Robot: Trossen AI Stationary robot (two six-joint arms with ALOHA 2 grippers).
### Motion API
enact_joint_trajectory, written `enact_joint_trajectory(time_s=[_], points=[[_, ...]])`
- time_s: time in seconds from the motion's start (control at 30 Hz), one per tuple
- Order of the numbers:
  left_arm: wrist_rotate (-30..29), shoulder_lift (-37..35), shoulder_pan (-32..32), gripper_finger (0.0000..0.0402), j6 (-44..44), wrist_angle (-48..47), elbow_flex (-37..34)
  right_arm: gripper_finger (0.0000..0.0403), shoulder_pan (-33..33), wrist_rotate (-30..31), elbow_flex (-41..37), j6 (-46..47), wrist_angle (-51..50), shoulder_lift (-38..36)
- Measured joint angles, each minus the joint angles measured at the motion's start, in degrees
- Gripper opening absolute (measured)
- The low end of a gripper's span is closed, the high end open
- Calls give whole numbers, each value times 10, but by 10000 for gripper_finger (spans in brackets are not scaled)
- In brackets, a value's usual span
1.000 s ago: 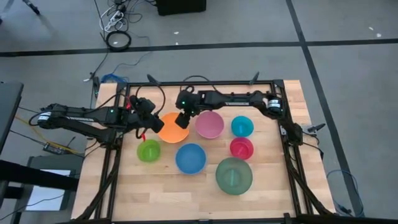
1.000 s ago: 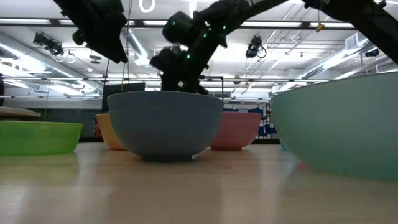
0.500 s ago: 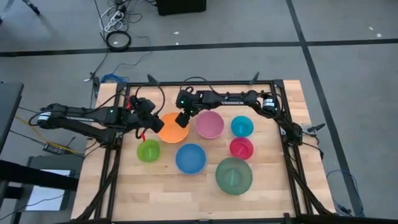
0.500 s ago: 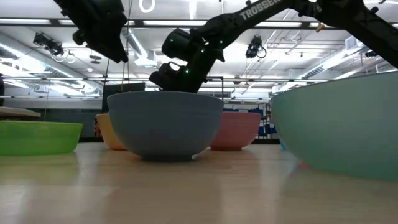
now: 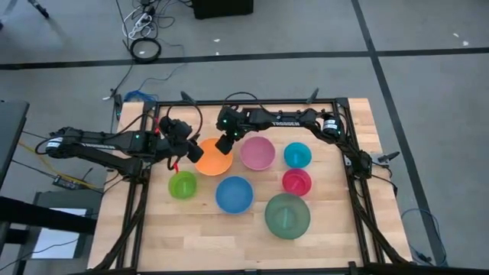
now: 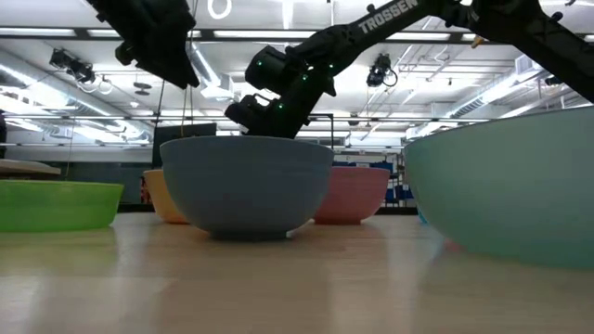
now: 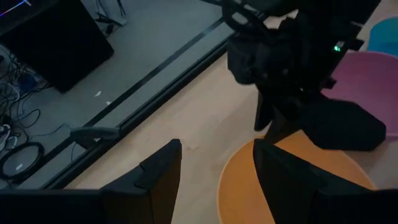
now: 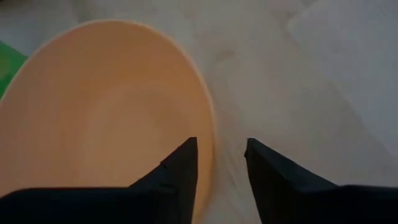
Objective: Nest bowls inside each other
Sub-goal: Stack the orange bowl on top of the dark green bowl
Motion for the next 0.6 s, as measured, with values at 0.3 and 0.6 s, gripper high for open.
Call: enact_joint_trajectory(time_s=[0.3, 0.6], points=[[0, 0, 0, 209, 0, -1, 0, 102, 0, -14, 0, -1, 1, 2], [0, 0, 0, 209, 0, -1, 0, 89, 0, -32, 0, 3, 12, 47]])
